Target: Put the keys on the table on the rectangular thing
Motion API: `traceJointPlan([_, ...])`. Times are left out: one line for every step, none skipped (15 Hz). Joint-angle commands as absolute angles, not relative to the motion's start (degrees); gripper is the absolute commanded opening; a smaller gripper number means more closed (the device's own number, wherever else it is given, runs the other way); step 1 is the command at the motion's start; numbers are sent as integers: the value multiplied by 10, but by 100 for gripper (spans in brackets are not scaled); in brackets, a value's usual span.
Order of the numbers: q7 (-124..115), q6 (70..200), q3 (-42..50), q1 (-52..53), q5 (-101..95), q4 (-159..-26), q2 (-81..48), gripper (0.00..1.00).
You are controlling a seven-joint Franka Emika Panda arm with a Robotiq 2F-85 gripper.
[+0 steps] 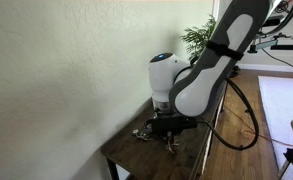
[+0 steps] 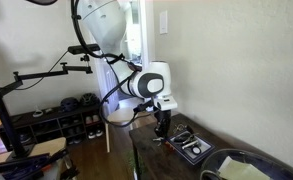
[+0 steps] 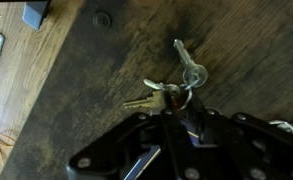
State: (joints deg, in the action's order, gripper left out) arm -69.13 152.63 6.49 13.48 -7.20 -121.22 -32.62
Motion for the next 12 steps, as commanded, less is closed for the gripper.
traceJointPlan([-707, 1540, 79, 149, -64, -1212, -328, 3])
traceJointPlan([-709, 1541, 80, 150, -64, -1213, -327, 2])
traceJointPlan([-709, 1542, 80, 149, -64, -1214, -326, 6])
traceJointPlan([-708, 1542, 77, 148, -62, -1216, -324, 6])
traceJointPlan([-707, 1543, 75, 147, -60, -1220, -320, 6])
traceJointPlan([-704, 1543, 71, 146, -58, -1223, -316, 6])
traceJointPlan([-701, 1546, 67, 144, -54, -1228, -310, 6])
traceJointPlan([-701, 1547, 66, 145, -53, -1232, -306, 6])
traceJointPlan([-701, 1549, 65, 146, -51, -1234, -302, 6])
traceJointPlan([-697, 1551, 61, 145, -46, -1236, -298, 6])
traceJointPlan([-698, 1552, 61, 147, -46, -1238, -294, 6])
traceJointPlan([-699, 1555, 62, 150, -46, -1240, -290, 6])
